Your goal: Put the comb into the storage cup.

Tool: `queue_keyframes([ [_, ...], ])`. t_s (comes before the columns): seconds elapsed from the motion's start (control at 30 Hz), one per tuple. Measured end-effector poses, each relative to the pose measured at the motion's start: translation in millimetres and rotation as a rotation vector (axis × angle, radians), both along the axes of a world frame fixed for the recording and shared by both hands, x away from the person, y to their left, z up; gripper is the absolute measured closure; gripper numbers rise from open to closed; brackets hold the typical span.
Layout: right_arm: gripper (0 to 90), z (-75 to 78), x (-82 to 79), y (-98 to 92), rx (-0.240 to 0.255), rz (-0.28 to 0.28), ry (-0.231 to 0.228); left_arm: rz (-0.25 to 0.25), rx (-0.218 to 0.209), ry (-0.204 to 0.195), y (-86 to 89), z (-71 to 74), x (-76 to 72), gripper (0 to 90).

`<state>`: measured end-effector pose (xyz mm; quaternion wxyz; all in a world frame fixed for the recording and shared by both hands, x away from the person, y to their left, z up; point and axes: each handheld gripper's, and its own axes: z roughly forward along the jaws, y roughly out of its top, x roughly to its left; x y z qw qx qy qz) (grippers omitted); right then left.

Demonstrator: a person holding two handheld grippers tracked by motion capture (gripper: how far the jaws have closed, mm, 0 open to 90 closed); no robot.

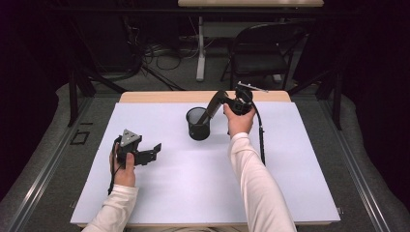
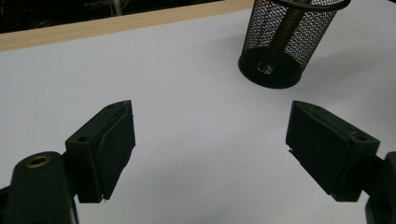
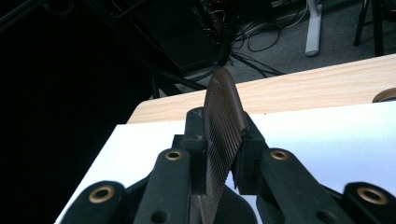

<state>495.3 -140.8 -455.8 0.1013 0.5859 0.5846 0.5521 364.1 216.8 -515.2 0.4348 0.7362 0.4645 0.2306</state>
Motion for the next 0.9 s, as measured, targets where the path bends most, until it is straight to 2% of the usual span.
queue_keyframes([
  [0.3, 65.5, -0.9, -0.8, 1.0, 0.004, 0.009, -0.001, 0.000, 0.002, 0.000, -0.2, -0.2, 0.1, 16.2],
  [0.43, 59.9, -0.8, -0.5, 1.2, 0.028, 0.019, 0.003, 0.000, 0.000, 0.000, 0.1, -0.1, 0.2, 16.2],
  [0.5, 57.6, -0.5, -0.9, 1.9, 0.025, 0.021, 0.002, 0.000, 0.001, 0.000, 0.4, 0.1, 0.2, 16.2],
  [0.9, 50.0, 1.1, -3.6, 4.9, -0.049, 0.015, -0.010, 0.000, 0.002, 0.001, 0.3, -0.5, 0.7, 16.2],
])
